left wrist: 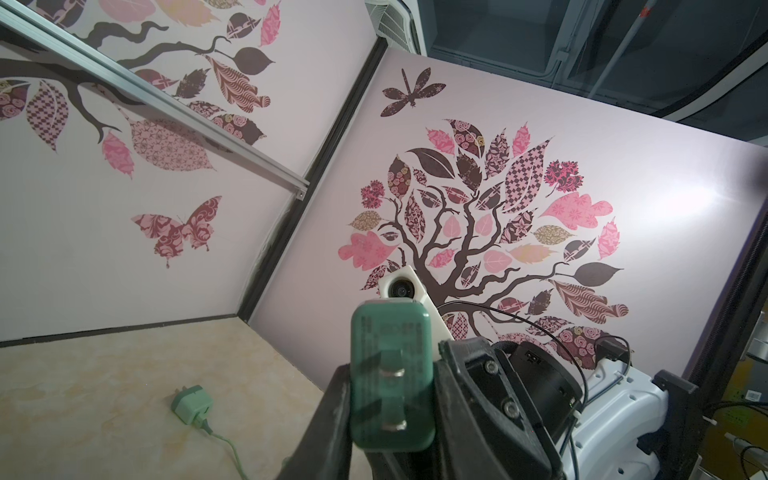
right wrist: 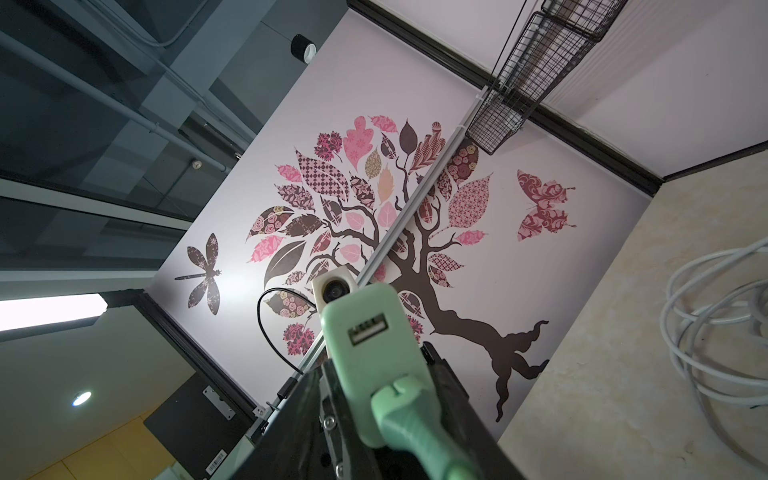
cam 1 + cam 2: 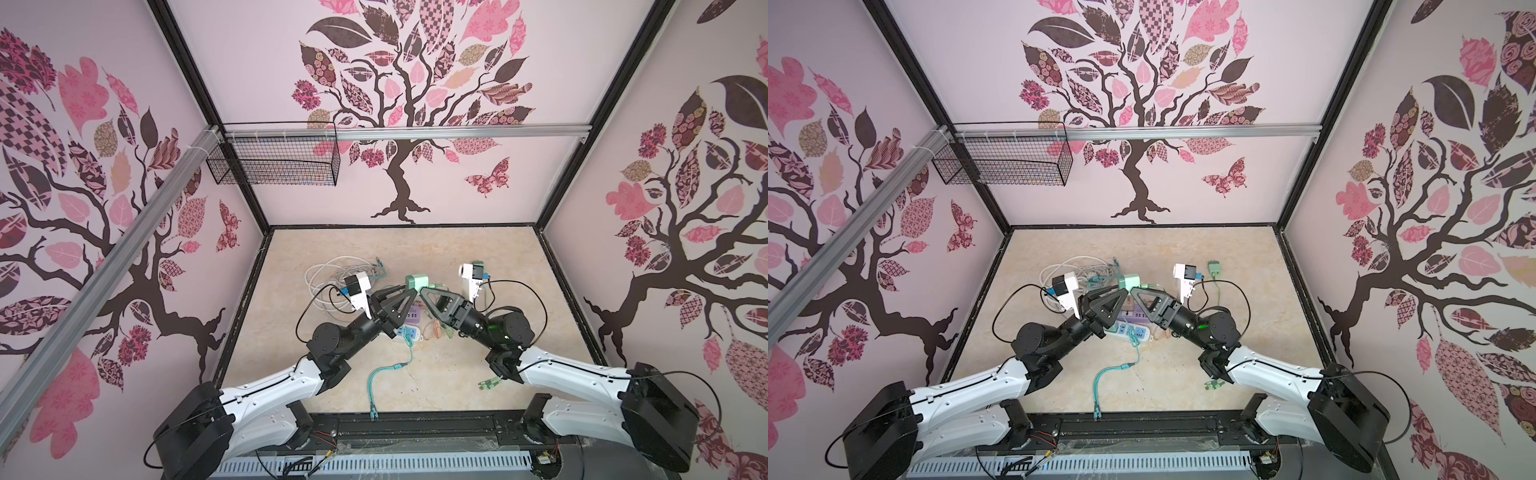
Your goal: Insert the plug
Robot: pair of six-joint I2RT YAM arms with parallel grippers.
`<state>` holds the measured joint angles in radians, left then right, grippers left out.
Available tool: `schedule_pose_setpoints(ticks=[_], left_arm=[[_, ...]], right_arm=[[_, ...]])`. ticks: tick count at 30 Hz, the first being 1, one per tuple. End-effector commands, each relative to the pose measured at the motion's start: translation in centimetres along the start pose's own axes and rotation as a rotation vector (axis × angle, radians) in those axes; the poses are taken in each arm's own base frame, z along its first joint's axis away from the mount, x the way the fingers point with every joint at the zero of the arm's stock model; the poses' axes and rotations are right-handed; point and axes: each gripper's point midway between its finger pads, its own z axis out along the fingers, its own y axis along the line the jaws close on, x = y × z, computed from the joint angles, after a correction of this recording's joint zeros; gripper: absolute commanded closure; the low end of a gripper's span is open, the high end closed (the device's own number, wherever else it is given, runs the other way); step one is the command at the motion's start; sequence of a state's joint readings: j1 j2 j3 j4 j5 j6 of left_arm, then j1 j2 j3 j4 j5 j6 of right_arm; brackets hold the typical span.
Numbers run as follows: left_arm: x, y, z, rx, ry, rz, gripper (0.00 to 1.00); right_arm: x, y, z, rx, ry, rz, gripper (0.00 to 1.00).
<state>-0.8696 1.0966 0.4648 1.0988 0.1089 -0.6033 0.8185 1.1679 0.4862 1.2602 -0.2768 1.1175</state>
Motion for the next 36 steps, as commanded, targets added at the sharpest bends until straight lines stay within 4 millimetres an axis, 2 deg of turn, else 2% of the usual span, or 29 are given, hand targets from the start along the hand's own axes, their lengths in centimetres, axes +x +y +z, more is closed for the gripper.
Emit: schedule_pose_setpoints(ticks=[1, 7, 26, 36], left_arm=[[-0.9, -0.4, -0.1, 0.008, -0.034, -0.021, 1.0], [-0.7, -0.3, 0.2, -0.001, -0.032, -0.039, 1.0], [-1.0, -0.7, 0.2, -0.001, -0.045, -0.109, 1.0], [-0.5, -0.7, 0.2, -0.005, -0.018, -0.106, 1.0]], right_arm=[[-1.1, 2.8, 1.1, -0.088, -0.032, -0.05, 0.55], [-0.6, 3.3, 1.6, -0.093, -0.021, -0.082, 0.56], [-1.3, 4.0, 1.6, -0.071, -0.045, -0.165, 0.57], [-1.5, 4.4, 1.5, -0.071, -0.052, -0.184, 0.63]])
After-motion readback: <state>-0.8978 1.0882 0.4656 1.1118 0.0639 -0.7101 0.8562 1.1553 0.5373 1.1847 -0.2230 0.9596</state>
